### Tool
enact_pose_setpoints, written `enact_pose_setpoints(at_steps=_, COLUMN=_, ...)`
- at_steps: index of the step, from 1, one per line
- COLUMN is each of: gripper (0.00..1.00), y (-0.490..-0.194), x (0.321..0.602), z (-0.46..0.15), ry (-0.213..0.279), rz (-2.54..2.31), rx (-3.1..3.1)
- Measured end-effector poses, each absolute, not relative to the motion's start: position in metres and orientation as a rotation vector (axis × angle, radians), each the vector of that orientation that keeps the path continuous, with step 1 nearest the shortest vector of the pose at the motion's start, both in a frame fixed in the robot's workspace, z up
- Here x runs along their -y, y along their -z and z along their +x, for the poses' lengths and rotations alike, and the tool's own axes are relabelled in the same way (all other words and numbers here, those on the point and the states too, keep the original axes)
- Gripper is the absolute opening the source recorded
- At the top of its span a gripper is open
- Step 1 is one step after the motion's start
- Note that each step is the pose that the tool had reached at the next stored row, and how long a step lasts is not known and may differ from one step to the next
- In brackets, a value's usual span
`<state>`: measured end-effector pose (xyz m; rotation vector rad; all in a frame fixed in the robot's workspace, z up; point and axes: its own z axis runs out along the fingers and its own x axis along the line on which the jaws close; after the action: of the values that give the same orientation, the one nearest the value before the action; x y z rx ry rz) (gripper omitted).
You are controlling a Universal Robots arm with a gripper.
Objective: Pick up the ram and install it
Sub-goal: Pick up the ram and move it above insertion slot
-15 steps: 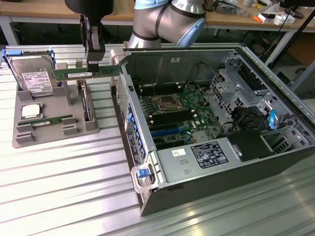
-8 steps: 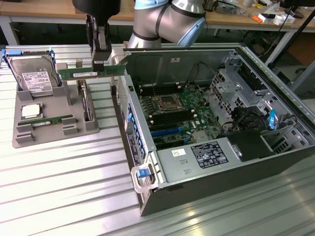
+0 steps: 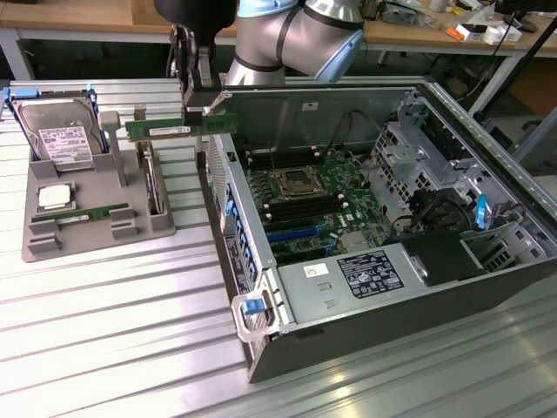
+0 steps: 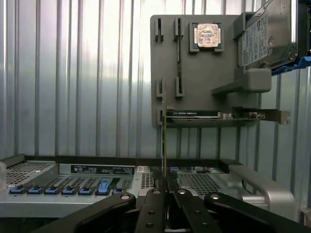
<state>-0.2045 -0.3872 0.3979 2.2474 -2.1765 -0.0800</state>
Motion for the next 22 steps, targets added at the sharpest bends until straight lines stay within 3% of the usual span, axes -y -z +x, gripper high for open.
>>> enact_pose_setpoints(at_steps=22, gripper=0.12, y=-0.398, x=0.387, z=-0.145, ry=0.080, rz=2.247, rx=2.176)
